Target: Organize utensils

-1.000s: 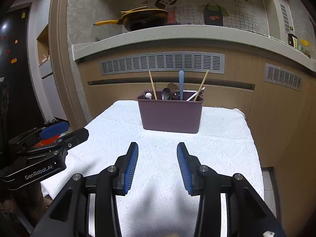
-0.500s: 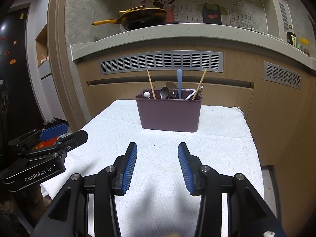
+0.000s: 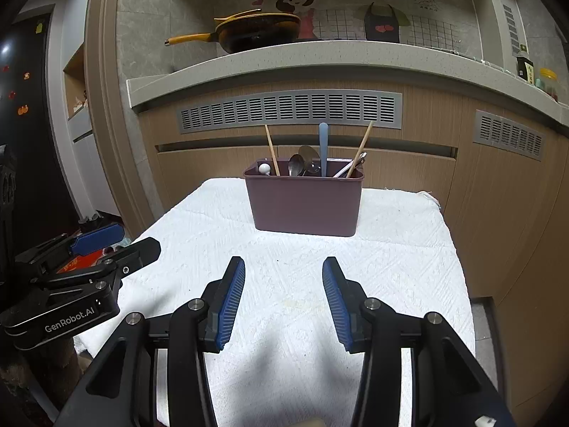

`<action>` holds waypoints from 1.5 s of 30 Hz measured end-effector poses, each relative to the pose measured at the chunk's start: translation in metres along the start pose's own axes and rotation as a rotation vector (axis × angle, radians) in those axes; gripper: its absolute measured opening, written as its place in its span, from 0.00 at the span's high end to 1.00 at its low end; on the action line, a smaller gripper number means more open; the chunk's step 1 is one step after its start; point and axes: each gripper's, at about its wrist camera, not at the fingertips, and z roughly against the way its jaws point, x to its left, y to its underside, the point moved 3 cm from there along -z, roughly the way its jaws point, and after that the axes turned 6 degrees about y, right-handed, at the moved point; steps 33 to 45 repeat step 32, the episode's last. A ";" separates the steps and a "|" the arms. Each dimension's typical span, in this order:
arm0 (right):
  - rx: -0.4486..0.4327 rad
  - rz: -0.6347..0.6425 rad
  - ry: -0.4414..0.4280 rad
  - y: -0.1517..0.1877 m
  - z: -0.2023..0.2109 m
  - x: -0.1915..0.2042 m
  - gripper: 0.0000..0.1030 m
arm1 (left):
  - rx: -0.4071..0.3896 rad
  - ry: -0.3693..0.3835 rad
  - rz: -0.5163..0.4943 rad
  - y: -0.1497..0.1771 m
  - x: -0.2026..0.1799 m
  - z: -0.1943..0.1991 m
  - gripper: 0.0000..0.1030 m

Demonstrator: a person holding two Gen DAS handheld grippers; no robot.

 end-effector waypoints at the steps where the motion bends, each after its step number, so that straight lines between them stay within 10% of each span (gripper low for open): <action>1: 0.000 0.000 0.001 0.000 0.000 0.000 0.58 | 0.001 0.001 0.000 0.000 0.000 0.000 0.39; 45: -0.028 0.006 0.051 -0.005 0.007 -0.003 0.55 | 0.003 0.012 0.015 0.000 0.006 -0.003 0.39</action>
